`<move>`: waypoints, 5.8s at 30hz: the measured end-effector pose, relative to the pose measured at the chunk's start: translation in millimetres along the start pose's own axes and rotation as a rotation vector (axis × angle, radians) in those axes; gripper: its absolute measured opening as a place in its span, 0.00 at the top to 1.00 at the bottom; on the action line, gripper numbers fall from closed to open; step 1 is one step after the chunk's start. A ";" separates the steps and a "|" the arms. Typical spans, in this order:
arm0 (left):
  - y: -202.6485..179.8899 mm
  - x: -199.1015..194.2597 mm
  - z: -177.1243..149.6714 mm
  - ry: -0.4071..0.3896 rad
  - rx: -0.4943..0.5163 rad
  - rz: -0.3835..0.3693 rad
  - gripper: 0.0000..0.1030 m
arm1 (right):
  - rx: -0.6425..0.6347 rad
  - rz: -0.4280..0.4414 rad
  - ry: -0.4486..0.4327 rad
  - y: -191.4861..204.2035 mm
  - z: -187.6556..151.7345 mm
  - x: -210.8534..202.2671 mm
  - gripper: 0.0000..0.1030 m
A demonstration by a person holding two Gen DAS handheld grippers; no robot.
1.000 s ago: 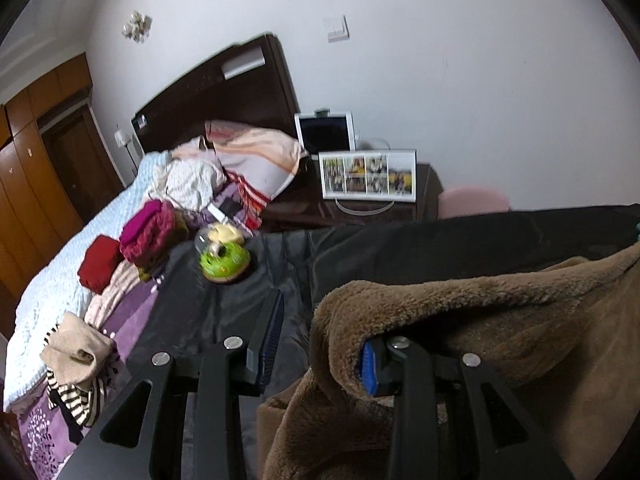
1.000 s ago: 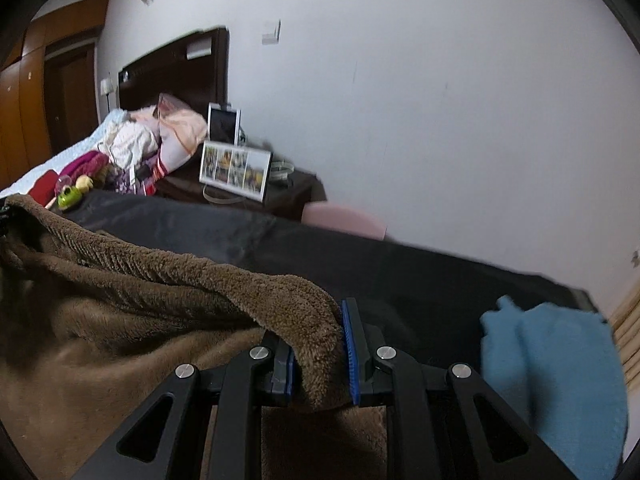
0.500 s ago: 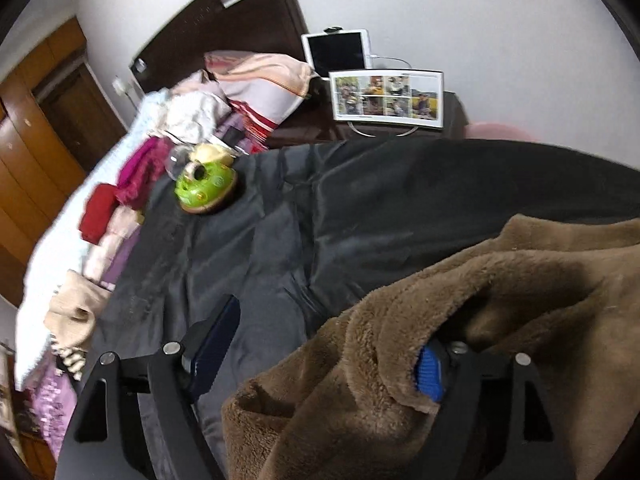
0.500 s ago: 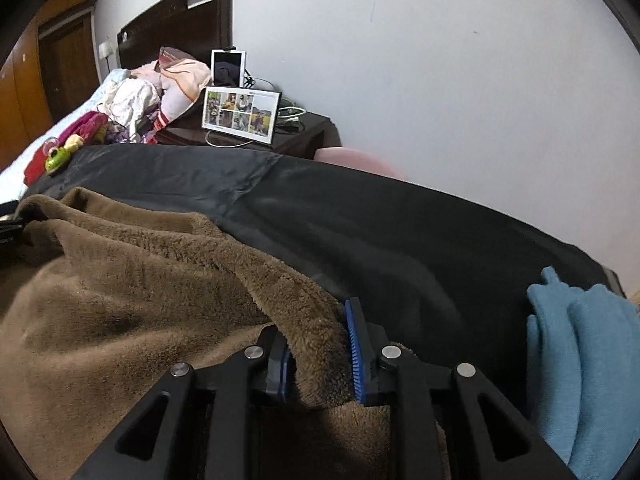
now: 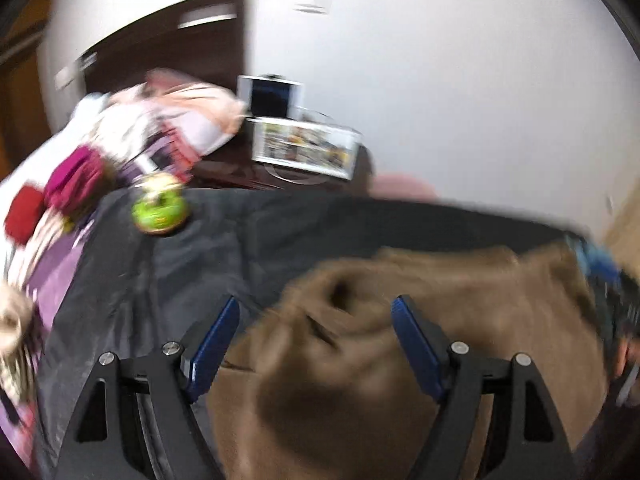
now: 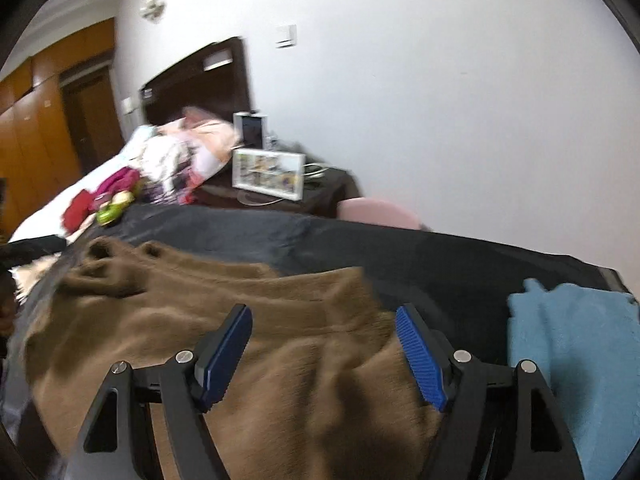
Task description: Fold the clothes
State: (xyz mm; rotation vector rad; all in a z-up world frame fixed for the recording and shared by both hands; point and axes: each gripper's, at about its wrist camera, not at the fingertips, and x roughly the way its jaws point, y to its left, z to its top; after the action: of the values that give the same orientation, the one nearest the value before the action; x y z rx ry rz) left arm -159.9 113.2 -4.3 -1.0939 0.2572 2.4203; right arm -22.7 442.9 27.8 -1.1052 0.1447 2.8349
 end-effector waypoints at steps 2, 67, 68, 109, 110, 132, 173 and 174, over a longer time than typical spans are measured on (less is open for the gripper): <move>-24.1 9.5 -6.6 0.033 0.100 0.045 0.20 | -0.023 0.038 0.044 10.3 -1.5 8.9 0.26; -45.2 -16.9 -109.7 0.023 -0.039 -0.059 0.01 | 0.864 0.164 0.025 -33.5 -178.1 -72.8 0.25; -46.2 -16.1 -110.8 0.022 -0.033 -0.055 0.01 | 0.880 0.154 0.011 -33.2 -176.4 -70.5 0.25; 5.3 -48.6 -90.6 0.022 -0.294 -0.289 0.01 | 0.340 0.070 -0.314 82.1 -58.3 -119.7 0.76; 12.5 -51.1 -87.3 0.026 -0.321 -0.331 0.01 | 0.313 0.075 -0.319 91.4 -57.2 -120.4 0.76; -76.6 7.1 4.8 0.352 -0.217 -0.841 0.01 | -0.188 0.043 -0.325 219.1 -105.2 -91.5 0.77; 116.2 6.3 -67.5 0.174 -0.279 -0.308 0.18 | -0.608 0.336 -0.172 368.4 -130.4 -33.1 0.50; 118.5 4.8 -68.2 0.173 -0.284 -0.303 0.18 | -0.593 0.357 -0.181 358.5 -133.2 -43.8 0.42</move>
State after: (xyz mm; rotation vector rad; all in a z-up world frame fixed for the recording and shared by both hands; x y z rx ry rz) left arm -175.6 -12.6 -55.7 -1.3587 -0.1933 2.1361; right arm 54.5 68.9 -20.9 -0.9651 -0.6096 3.3959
